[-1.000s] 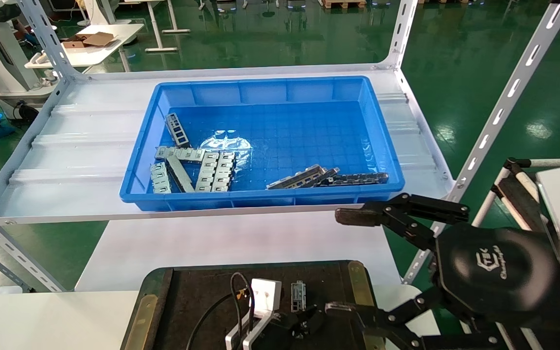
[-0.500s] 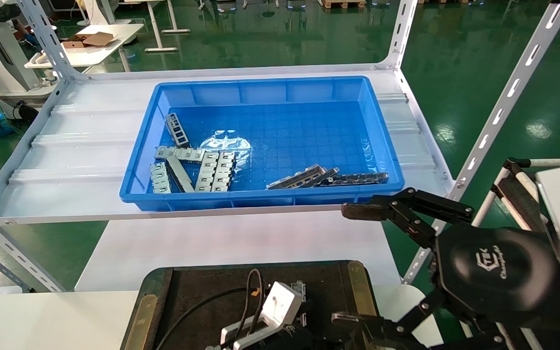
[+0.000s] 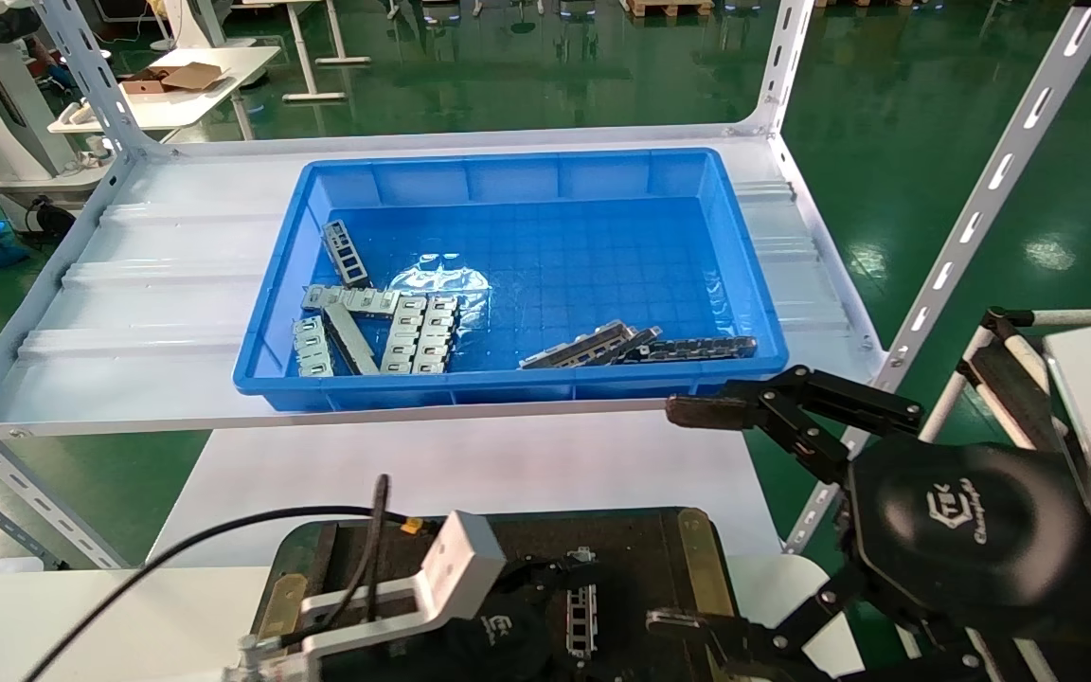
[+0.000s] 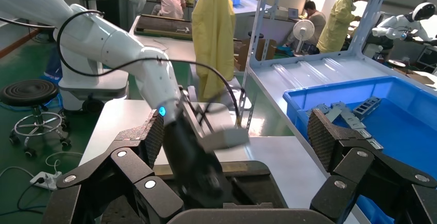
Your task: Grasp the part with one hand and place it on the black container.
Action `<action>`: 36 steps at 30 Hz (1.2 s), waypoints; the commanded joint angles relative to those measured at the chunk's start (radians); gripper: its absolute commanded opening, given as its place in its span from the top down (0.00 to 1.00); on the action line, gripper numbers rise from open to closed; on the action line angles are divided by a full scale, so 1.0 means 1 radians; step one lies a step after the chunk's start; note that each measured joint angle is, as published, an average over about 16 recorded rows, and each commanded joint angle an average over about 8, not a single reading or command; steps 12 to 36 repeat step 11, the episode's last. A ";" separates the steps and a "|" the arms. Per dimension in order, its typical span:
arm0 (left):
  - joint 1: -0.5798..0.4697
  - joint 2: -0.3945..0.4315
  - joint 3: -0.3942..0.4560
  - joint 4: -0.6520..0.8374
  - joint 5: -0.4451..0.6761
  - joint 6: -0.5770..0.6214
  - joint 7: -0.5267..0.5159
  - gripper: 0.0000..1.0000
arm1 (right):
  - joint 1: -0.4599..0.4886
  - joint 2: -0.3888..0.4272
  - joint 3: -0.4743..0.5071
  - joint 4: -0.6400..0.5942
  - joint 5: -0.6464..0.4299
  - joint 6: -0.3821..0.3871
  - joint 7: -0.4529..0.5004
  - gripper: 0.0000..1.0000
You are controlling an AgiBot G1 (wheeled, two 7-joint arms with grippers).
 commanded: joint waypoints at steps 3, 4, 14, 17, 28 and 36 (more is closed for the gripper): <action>0.017 -0.047 -0.066 0.003 -0.069 0.122 0.074 0.00 | 0.000 0.000 0.000 0.000 0.000 0.000 0.000 0.00; 0.017 -0.055 -0.072 0.003 -0.078 0.139 0.079 0.00 | 0.000 0.000 0.000 0.000 0.000 0.000 0.000 0.00; 0.014 -0.089 -0.094 0.002 -0.106 0.193 0.091 0.00 | 0.000 0.000 0.000 0.000 0.000 0.000 0.000 0.00; 0.014 -0.089 -0.094 0.002 -0.106 0.193 0.091 0.00 | 0.000 0.000 0.000 0.000 0.000 0.000 0.000 0.00; 0.014 -0.089 -0.094 0.002 -0.106 0.193 0.091 0.00 | 0.000 0.000 0.000 0.000 0.000 0.000 0.000 0.00; 0.014 -0.089 -0.094 0.002 -0.106 0.193 0.091 0.00 | 0.000 0.000 0.000 0.000 0.000 0.000 0.000 0.00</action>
